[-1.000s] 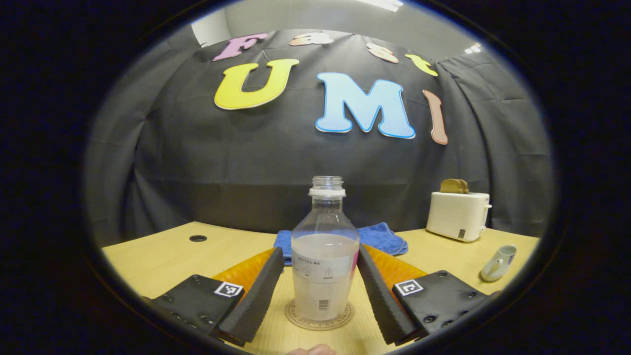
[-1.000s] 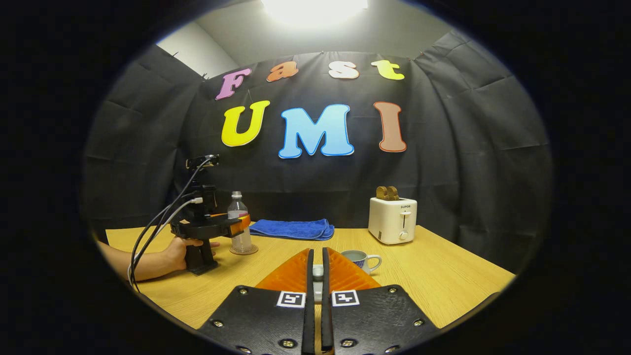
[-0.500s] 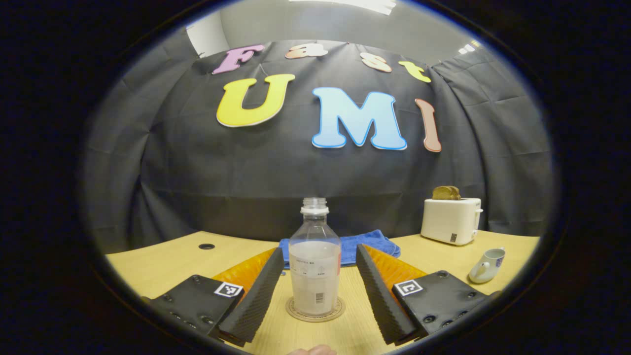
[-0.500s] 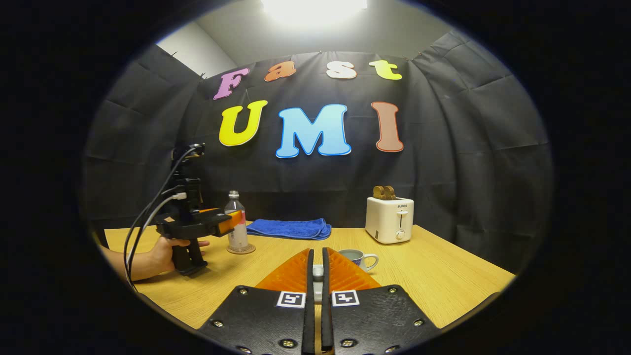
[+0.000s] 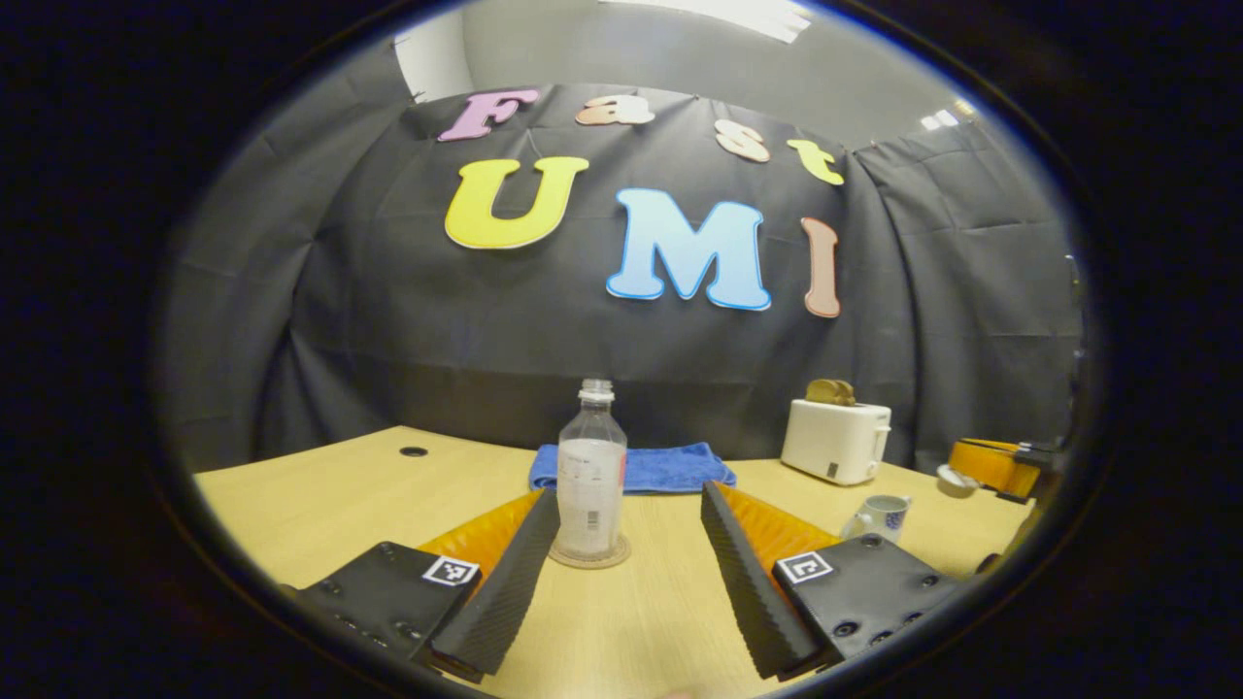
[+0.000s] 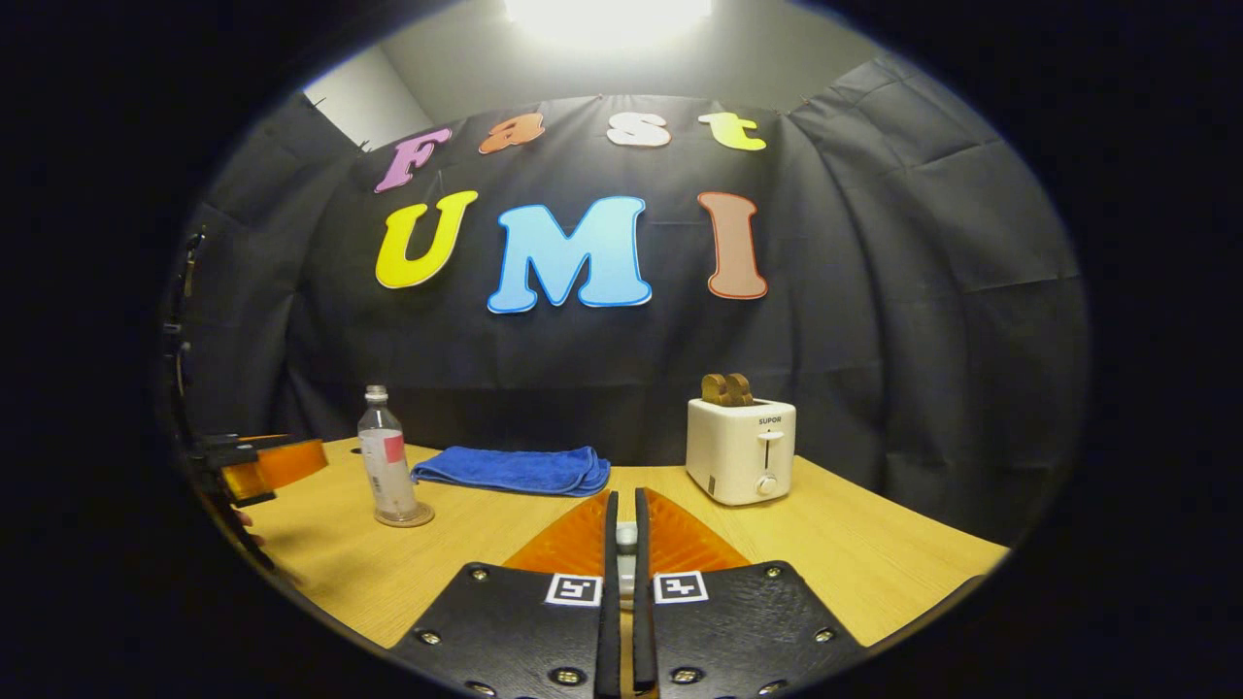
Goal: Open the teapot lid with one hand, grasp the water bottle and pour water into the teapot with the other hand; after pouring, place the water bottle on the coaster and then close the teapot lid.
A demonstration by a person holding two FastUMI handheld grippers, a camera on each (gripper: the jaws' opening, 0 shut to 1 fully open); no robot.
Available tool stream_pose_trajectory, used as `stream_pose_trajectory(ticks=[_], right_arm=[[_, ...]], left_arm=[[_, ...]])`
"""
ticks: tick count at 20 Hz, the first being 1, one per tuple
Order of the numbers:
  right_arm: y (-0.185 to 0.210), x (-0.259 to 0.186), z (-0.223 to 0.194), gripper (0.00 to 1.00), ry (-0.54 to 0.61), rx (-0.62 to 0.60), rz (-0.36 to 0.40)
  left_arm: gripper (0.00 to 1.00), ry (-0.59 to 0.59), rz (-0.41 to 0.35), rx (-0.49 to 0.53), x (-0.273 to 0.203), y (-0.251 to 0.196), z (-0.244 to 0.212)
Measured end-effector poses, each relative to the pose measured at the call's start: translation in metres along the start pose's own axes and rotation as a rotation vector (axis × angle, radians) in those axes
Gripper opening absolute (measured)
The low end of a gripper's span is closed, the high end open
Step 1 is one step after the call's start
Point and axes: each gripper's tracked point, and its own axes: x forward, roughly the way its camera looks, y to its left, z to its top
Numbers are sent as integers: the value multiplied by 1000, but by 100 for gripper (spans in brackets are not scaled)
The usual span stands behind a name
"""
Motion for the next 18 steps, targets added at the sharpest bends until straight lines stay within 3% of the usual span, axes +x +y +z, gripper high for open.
stream_pose_trajectory(ticks=[5, 10, 18], right_arm=[[-6, 44, -19, 5, 39, -12, -31], [-12, 67, -43, 5, 103, -17, -54], [-13, 74, -63, 5, 162, 1, -58]], left_arm=[[100, -10, -17, 48, -18, -12, 1], [100, 15, -39, 2, -21, -17, -10], [100, 20, -31, -41, -22, -9, -14]])
